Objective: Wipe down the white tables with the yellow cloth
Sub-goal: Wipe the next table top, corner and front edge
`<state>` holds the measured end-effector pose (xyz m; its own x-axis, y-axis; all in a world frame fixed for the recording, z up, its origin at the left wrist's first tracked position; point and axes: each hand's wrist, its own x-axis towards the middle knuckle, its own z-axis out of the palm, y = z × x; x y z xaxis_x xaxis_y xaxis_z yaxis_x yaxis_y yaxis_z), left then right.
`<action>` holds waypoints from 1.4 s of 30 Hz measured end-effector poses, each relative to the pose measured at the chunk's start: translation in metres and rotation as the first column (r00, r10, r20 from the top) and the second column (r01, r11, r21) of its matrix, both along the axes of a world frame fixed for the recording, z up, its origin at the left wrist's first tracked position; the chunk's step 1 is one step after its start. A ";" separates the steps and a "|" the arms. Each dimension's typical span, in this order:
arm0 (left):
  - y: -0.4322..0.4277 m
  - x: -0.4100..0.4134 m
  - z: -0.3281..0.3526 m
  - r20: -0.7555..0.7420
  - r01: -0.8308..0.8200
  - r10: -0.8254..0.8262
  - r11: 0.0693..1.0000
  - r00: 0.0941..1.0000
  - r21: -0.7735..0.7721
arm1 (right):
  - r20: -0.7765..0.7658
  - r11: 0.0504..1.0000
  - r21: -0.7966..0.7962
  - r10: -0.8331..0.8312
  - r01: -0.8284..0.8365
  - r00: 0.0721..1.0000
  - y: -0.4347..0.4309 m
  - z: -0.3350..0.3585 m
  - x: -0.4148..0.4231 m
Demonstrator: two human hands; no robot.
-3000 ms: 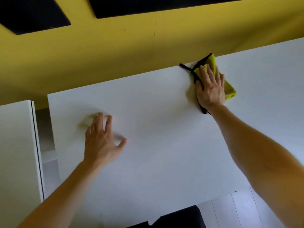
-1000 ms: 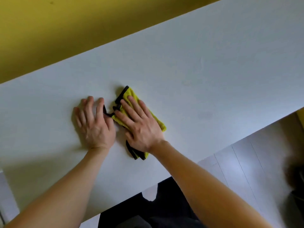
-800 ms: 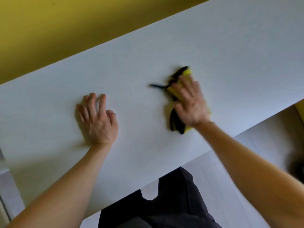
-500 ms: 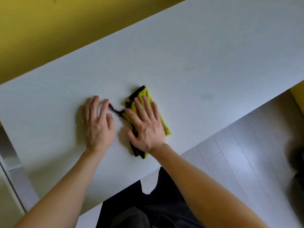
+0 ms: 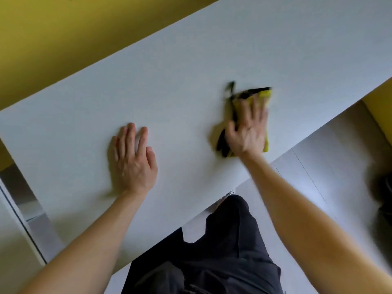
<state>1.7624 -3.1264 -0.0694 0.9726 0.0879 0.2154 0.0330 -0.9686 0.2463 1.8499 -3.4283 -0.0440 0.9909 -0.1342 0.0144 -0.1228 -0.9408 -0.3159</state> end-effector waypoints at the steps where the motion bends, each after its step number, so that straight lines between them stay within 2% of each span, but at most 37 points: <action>1: -0.001 0.000 0.000 0.005 0.000 0.000 1.000 1.000 0.007 | 0.007 0.989 0.018 0.144 -0.144 0.990 0.028 0.002 -0.022; 2: -0.001 0.001 -0.002 0.010 -0.002 0.002 1.000 1.000 0.014 | -0.002 0.946 0.046 0.320 -0.320 0.947 0.055 0.003 -0.045; 4: -0.001 0.002 -0.005 0.009 -0.007 0.006 1.000 1.000 0.023 | -0.025 0.779 0.103 0.624 -0.619 0.781 0.083 0.005 -0.080; 6: -0.002 0.001 -0.006 -0.010 -0.006 0.007 0.999 1.000 0.043 | 0.000 0.646 0.108 0.760 -0.756 0.649 0.069 0.001 -0.078; 7: -0.003 0.002 -0.006 -0.031 -0.012 0.014 0.998 0.999 0.055 | 0.011 0.617 0.088 0.784 -0.782 0.620 0.047 -0.003 -0.068; 8: -0.006 0.003 -0.006 -0.055 -0.028 0.032 0.997 0.998 0.067 | 0.002 0.625 0.071 0.779 -0.777 0.627 0.019 -0.006 -0.054; 10: -0.014 0.005 -0.005 -0.103 -0.092 0.102 0.991 0.989 0.097 | -0.018 0.760 0.034 0.650 -0.650 0.759 -0.051 -0.010 -0.020; 12: -0.029 0.008 -0.004 -0.152 -0.174 0.189 0.979 0.970 0.110 | -0.016 0.921 0.022 0.388 -0.388 0.921 -0.124 -0.010 0.019; 13: -0.038 0.010 -0.003 -0.169 -0.215 0.231 0.971 0.958 0.107 | -0.023 0.966 0.024 0.260 -0.259 0.965 -0.151 -0.008 0.036; 16: -0.063 0.015 -0.001 -0.185 -0.314 0.327 0.945 0.927 0.096 | -0.040 0.999 0.021 0.043 -0.043 0.998 -0.159 -0.005 0.053; 18: -0.083 0.019 0.001 -0.187 -0.332 0.343 0.939 0.921 0.089 | -0.017 0.994 0.009 0.109 -0.109 0.994 -0.117 -0.002 0.028; 19: -0.093 0.022 0.001 -0.185 -0.338 0.348 0.937 0.919 0.085 | 0.001 0.968 0.023 0.248 -0.248 0.969 -0.091 -0.001 0.006; 20: -0.102 0.026 0.001 -0.183 -0.337 0.346 0.938 0.920 0.080 | 0.004 0.900 0.047 0.433 -0.433 0.901 -0.067 -0.001 -0.018; 22: -0.118 0.036 0.002 -0.179 -0.318 0.325 0.946 0.929 0.067 | -0.014 0.661 0.081 0.749 -0.746 0.663 -0.039 0.000 -0.053; 24: -0.132 0.049 0.001 -0.181 -0.300 0.304 0.953 0.935 0.051 | -0.017 0.510 0.079 0.860 -0.857 0.510 -0.046 -0.005 -0.051; 25: -0.139 0.057 0.000 -0.175 -0.288 0.292 0.957 0.940 0.044 | -0.012 0.486 0.057 0.874 -0.872 0.486 -0.061 -0.008 -0.038; 26: -0.145 0.065 -0.001 -0.164 -0.272 0.276 0.961 0.947 0.042 | -0.015 0.499 0.036 0.866 -0.866 0.499 -0.080 -0.011 -0.021; 28: -0.157 0.082 -0.003 -0.144 -0.246 0.250 0.968 0.958 0.046 | -0.030 0.632 0.005 0.775 -0.775 0.631 -0.133 -0.018 0.023; 30: -0.169 0.100 -0.004 -0.130 -0.228 0.231 0.973 0.964 0.042 | -0.022 0.809 -0.011 0.587 -0.587 0.809 -0.192 -0.021 0.070; 32: -0.177 0.121 -0.005 -0.116 -0.204 0.209 0.978 0.971 0.050 | -0.029 0.954 -0.002 0.298 -0.299 0.954 -0.235 -0.020 0.108; 34: -0.181 0.138 -0.006 -0.111 -0.187 0.193 0.980 0.975 0.066 | -0.022 1.000 0.000 0.002 -0.002 1.000 -0.238 -0.017 0.123; 35: -0.182 0.144 -0.008 -0.108 -0.180 0.188 0.981 0.976 0.079 | -0.013 0.998 0.004 -0.059 0.059 0.998 -0.225 -0.015 0.122; 36: -0.182 0.147 -0.010 -0.103 -0.172 0.182 0.980 0.978 0.098 | 0.002 0.999 0.008 -0.037 0.037 0.999 -0.205 -0.014 0.113; 37: -0.183 0.147 -0.011 -0.088 -0.165 0.176 0.979 0.980 0.121 | 0.021 0.997 0.022 0.069 -0.069 0.997 -0.183 -0.013 0.098; 38: -0.183 0.145 -0.013 -0.064 -0.164 0.174 0.976 0.983 0.142 | 0.038 0.967 0.043 0.250 -0.251 0.968 -0.159 -0.012 0.077; 39: -0.181 0.142 -0.013 -0.032 -0.166 0.173 0.974 0.984 0.153 | 0.036 0.887 0.068 0.456 -0.457 0.889 -0.136 -0.010 0.052; 40: -0.180 0.141 -0.013 -0.007 -0.172 0.175 0.973 0.985 0.152 | 0.016 0.768 0.080 0.636 -0.635 0.771 -0.119 -0.009 0.030; 42: -0.179 0.141 -0.011 0.011 -0.172 0.173 0.974 0.985 0.145 | -0.003 0.524 0.099 0.850 -0.846 0.527 -0.107 -0.007 0.010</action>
<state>1.9034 -3.3057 -0.0807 0.9459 0.2223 0.2363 0.2030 -0.9737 0.1033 1.8602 -3.5356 -0.0513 0.6367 0.7711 -0.0019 0.7040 -0.5822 -0.4068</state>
